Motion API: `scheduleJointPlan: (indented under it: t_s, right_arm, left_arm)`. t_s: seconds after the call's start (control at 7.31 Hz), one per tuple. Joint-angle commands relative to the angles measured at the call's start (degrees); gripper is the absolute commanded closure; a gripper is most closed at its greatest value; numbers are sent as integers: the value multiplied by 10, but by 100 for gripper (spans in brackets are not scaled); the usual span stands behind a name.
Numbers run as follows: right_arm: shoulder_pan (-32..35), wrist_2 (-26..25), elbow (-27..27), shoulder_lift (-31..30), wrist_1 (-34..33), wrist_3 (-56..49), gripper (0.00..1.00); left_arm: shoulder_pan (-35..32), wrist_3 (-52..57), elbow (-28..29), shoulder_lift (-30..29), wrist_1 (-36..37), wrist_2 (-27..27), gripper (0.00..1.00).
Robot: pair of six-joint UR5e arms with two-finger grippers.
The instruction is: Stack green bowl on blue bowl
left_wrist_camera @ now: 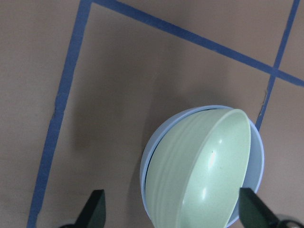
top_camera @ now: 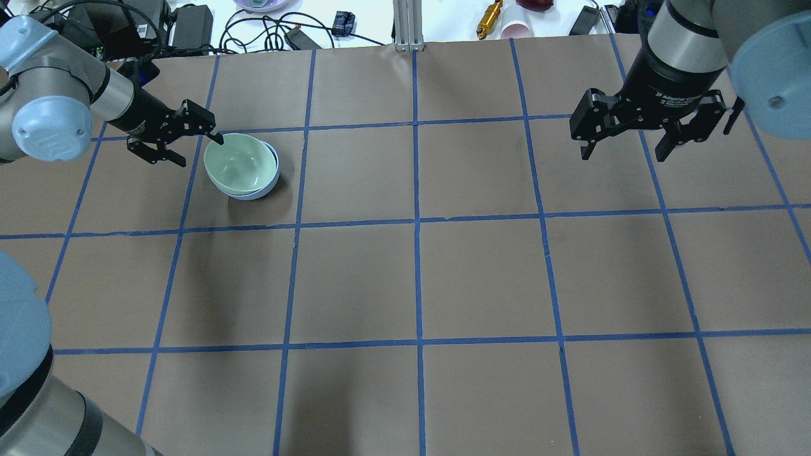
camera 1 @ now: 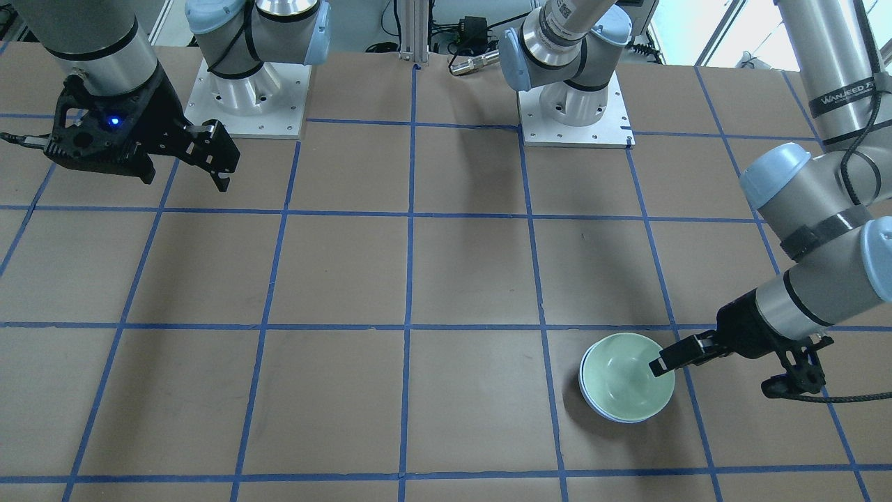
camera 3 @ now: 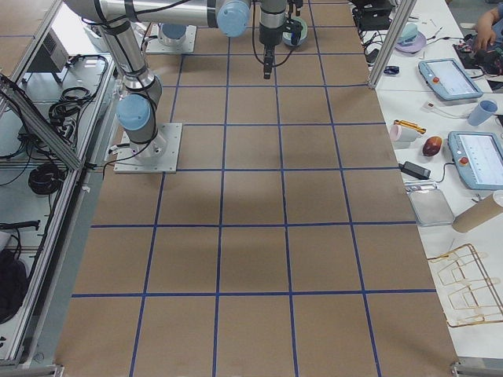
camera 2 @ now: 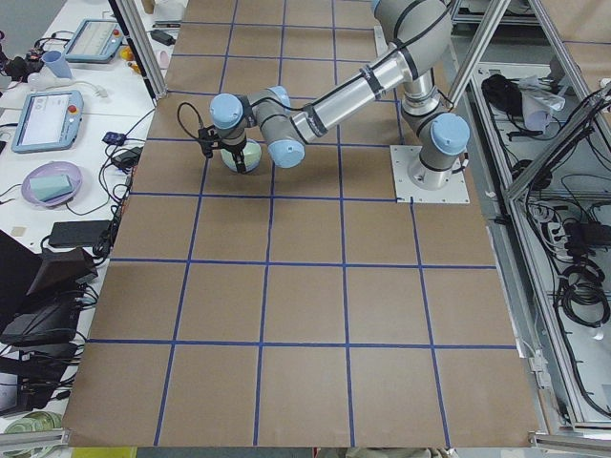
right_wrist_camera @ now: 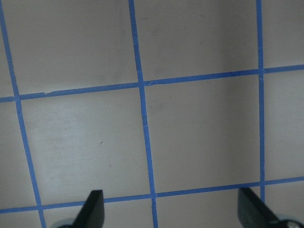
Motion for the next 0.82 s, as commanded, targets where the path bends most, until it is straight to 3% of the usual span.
scheduleJointPlan:
  t_s: [0.0,0.27,0.41,0.68]
  right_arm:
    - [0,0,0,0,0,0,0]
    - [0,0,0,0,0,0,0]
    - [0,0,0,0,0,0,0]
    - [0,0,0,0,0,0,0]
  left_arm:
    - [-61,-33,38,42,-44,90,0]
    - [-94,-37,90,89,-148,144,0]
    - [-122,-37,105,110,-174,175,0]
    - [-169,-80,101,151,-203,184,0]
